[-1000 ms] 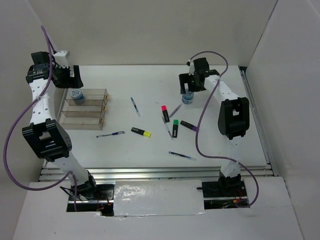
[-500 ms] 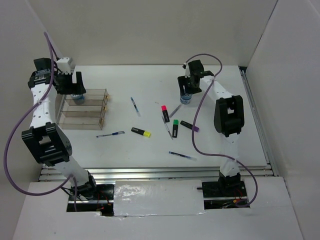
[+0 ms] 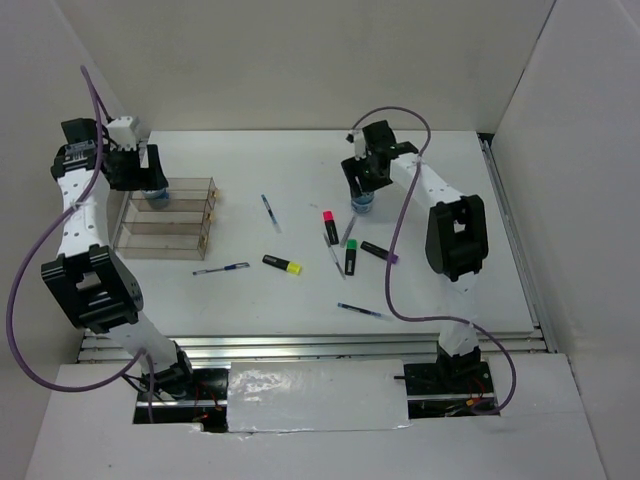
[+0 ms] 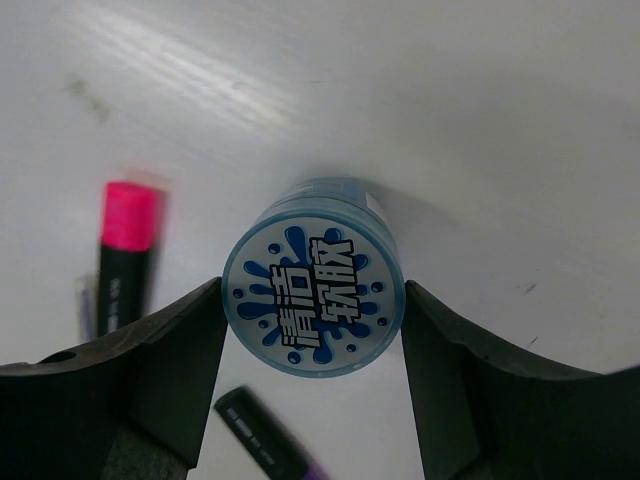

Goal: Sort the stationery into containers
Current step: Pick up the storage box at the center of the board, then place the storage box at the corner of the board.

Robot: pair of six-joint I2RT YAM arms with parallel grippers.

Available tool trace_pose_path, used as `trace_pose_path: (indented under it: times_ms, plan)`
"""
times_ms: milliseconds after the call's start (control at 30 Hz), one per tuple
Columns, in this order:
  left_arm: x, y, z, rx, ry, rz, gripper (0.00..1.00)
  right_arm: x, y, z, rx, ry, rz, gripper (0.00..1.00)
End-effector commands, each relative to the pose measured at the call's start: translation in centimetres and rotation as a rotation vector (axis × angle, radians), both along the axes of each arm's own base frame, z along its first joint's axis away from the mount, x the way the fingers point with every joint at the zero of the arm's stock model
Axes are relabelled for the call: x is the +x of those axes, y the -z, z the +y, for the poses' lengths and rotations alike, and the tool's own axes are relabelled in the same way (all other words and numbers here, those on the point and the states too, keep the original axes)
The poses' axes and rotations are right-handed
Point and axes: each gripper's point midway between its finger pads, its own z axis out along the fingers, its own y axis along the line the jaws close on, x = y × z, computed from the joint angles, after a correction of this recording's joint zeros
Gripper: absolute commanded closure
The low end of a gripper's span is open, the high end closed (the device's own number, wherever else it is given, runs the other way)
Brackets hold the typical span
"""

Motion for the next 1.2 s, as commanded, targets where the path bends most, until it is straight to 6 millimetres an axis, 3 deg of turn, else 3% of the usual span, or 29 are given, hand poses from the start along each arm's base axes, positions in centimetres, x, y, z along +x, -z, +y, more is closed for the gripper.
trace_pose_path:
  times_ms: [0,133,167,367,500,633,833,1000,1033,1100,1133,1167]
  plan:
    - [-0.3,-1.6,-0.2,0.000,0.032,-0.054,0.01,-3.3,-9.7,6.1,0.046,-0.216,-0.182,0.67]
    - [-1.1,-1.6,-0.7,-0.011,0.059,-0.062,0.01,-8.4,-12.9,11.3,0.087,-0.399,-0.230,0.71]
    - [-1.6,-1.4,-0.9,-0.011,0.059,-0.062,0.01,-10.3,-13.2,13.4,0.103,-0.460,-0.233,0.72]
    - [-3.7,-0.4,-1.7,-0.012,0.075,-0.062,0.01,-19.2,-13.5,20.9,0.183,-0.708,-0.212,0.72]
    - [-4.8,0.0,-2.3,-0.028,0.093,-0.062,0.01,-23.1,-10.7,24.0,0.179,-0.804,-0.152,0.72]
    - [-6.2,0.3,-2.9,-0.040,0.120,-0.054,0.01,-25.7,-7.3,26.7,0.167,-0.866,-0.094,0.72]
    - [-7.3,0.5,-3.4,-0.036,0.153,-0.048,0.01,-29.3,-3.0,28.6,0.130,-0.920,-0.039,0.70]
    - [-8.0,0.7,-4.3,-0.075,0.186,-0.049,0.01,-31.0,-1.0,28.7,0.104,-0.940,0.001,0.52]
    - [-8.3,0.6,-4.6,-0.076,0.204,-0.057,0.01,-31.2,-1.0,28.7,0.103,-0.944,0.003,0.34]
    - [-8.9,0.5,-5.6,-0.098,0.250,-0.068,0.01,-31.1,-1.4,28.6,0.106,-0.925,-0.013,0.19]
    - [-9.1,0.5,-5.8,-0.104,0.263,-0.070,0.01,-31.0,-1.6,28.5,0.110,-0.914,-0.019,0.03]
    - [-9.3,0.4,-6.2,-0.107,0.282,-0.077,0.01,-30.7,-2.5,28.4,0.117,-0.905,-0.039,0.00]
